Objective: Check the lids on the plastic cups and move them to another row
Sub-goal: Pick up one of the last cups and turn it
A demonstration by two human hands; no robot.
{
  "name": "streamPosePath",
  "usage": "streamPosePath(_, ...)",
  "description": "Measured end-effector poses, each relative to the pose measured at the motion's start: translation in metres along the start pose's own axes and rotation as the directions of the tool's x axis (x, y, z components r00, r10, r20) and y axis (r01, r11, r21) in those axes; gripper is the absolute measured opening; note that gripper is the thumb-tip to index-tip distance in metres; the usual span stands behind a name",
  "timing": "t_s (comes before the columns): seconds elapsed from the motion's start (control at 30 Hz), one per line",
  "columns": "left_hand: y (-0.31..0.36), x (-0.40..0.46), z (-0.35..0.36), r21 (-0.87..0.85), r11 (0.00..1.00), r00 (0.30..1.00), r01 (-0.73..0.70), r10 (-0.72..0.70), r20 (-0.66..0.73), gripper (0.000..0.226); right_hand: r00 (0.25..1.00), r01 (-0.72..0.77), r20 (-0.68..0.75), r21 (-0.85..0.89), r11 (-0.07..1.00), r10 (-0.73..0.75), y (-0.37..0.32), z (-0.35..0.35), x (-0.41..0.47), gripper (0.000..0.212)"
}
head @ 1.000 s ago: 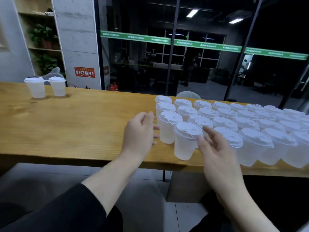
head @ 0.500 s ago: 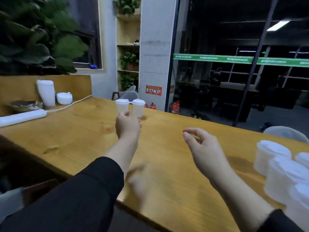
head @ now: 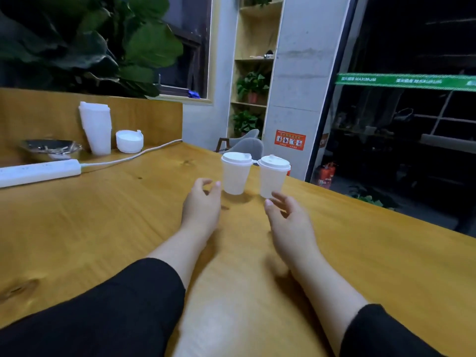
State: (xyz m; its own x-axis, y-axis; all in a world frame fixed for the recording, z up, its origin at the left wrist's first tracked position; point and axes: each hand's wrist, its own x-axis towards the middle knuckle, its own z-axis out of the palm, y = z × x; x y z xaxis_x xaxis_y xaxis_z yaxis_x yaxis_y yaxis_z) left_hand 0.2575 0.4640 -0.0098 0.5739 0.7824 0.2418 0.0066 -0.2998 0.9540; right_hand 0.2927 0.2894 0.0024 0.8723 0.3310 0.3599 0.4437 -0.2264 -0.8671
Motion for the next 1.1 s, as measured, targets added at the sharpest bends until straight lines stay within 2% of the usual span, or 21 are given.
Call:
streamPosePath(0.13,-0.007,0.036,0.023,-0.182,0.98,0.997,0.076,-0.072,0.031,0.044,0.997,-0.08,0.027,0.116,0.99,0.078,0.005,0.054,0.06,0.048)
streamPosePath(0.23,-0.008,0.052,0.035,-0.239,0.967,0.995,0.085,-0.071,0.067,0.055,0.993,-0.119,0.031,0.15,0.982,0.116,0.004,0.079,0.095,0.035)
streamPosePath(0.33,-0.006,0.063,0.044,-0.254,0.961,0.988,0.113,-0.082,0.129,0.062,0.99,-0.14,0.038,0.161,0.977,0.136,0.009,0.09,0.119,0.035)
streamPosePath(0.5,0.001,0.065,0.048,-0.29,0.948,0.981,0.127,-0.078,0.175,0.059,0.991,-0.132,0.056,0.19,0.973,0.123,0.014,0.099,0.123,0.02)
streamPosePath(0.57,0.003,0.062,0.045,-0.312,0.946,0.991,0.089,-0.051,0.128,0.055,0.993,-0.118,0.049,0.194,0.974,0.11,0.013,0.098,0.116,0.022)
streamPosePath(0.67,0.006,0.054,0.035,-0.337,0.939,0.995,0.072,-0.045,0.089,0.048,0.997,-0.076,0.032,0.243,0.967,0.07,0.006,0.09,0.096,0.01)
streamPosePath(0.87,0.029,-0.003,0.028,-0.351,0.93,0.992,0.108,-0.078,0.098,0.048,0.999,0.007,-0.041,0.179,0.984,0.001,-0.007,0.05,0.025,0.024)
streamPosePath(0.97,0.048,-0.055,0.031,-0.388,0.915,0.988,0.109,-0.055,0.146,0.05,0.994,-0.011,-0.109,0.185,0.983,0.031,-0.012,0.007,-0.019,0.016)
streamPosePath(1.03,0.061,-0.096,0.036,-0.414,0.902,0.977,0.122,-0.037,0.208,0.036,0.983,-0.017,-0.176,0.144,0.989,0.042,-0.015,-0.025,-0.051,0.024)
streamPosePath(1.1,0.073,-0.139,0.042,-0.429,0.89,0.961,0.153,-0.033,0.274,0.038,0.972,-0.046,-0.227,0.089,0.995,0.065,-0.018,-0.057,-0.086,0.028)
